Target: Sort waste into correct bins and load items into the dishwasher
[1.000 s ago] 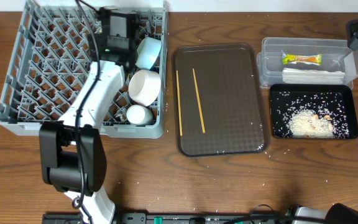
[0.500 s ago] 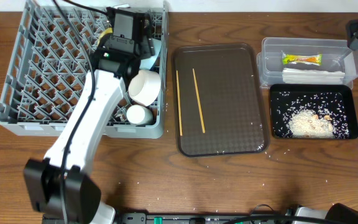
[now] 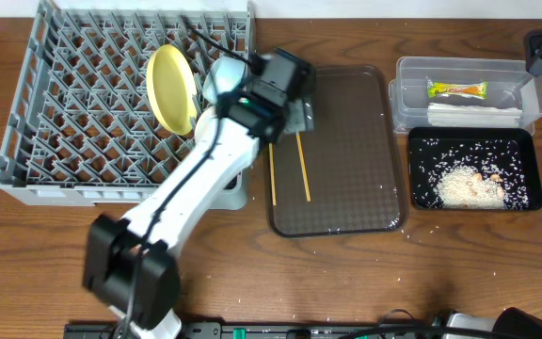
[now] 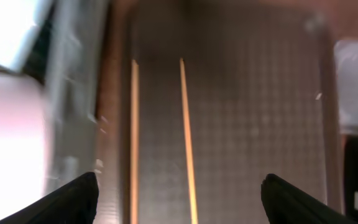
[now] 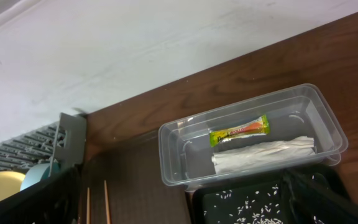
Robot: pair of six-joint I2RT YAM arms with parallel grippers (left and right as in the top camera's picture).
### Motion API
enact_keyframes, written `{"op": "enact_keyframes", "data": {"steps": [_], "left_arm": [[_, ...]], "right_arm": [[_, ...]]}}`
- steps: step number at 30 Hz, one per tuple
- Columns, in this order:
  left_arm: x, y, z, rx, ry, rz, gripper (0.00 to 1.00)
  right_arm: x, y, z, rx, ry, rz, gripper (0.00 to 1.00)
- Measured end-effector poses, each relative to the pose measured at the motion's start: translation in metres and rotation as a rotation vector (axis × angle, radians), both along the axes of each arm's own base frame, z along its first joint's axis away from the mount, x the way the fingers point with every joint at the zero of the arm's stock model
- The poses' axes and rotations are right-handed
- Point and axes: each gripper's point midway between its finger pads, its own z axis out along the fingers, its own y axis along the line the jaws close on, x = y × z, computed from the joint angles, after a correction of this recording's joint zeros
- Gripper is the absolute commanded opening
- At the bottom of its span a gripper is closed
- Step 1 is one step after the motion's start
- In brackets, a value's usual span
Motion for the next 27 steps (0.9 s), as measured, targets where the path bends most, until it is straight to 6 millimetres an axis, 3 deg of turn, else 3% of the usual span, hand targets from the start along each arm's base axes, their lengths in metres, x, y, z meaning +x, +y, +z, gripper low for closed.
{"op": "enact_keyframes", "data": {"steps": [4,8,14,20,25,27], "left_arm": [[-0.009,-0.022,-0.043,0.02,0.091,-0.018,0.74],[-0.019,-0.037,-0.079,0.045,0.167,-0.029,0.74],[-0.023,-0.042,-0.122,0.07,0.24,-0.007,0.64],[-0.022,-0.046,-0.141,0.062,0.267,0.004,0.5],[-0.024,-0.051,-0.157,0.043,0.301,0.011,0.44],[-0.024,-0.052,-0.158,0.042,0.3,0.012,0.33]], "right_arm": [[0.0,0.0,0.0,0.0,0.0,0.0,0.99],[0.0,0.0,0.0,0.0,0.0,0.0,0.99],[0.0,0.0,0.0,0.0,0.0,0.0,0.99],[0.0,0.0,0.0,0.0,0.0,0.0,0.99],[0.0,0.0,0.0,0.0,0.0,0.0,0.99],[0.0,0.0,0.0,0.0,0.0,0.0,0.99]]}}
